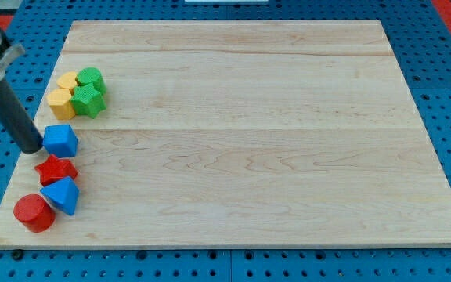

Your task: Push the yellow heart towards the top left

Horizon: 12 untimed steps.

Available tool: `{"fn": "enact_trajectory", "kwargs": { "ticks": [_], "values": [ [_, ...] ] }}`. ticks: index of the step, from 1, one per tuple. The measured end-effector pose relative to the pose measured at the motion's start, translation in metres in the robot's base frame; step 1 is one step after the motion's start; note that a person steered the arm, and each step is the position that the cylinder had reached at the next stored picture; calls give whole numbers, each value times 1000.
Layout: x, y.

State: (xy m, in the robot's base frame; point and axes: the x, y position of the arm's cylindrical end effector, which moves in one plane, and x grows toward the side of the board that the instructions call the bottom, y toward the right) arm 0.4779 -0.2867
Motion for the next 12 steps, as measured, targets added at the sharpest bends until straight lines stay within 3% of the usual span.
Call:
{"fn": "enact_trajectory", "kwargs": {
  "ticks": [2, 4, 7, 8, 12],
  "values": [
    [-43, -8],
    [-108, 43],
    [-143, 18],
    [-165, 41],
    [-171, 119]
  ]
}}
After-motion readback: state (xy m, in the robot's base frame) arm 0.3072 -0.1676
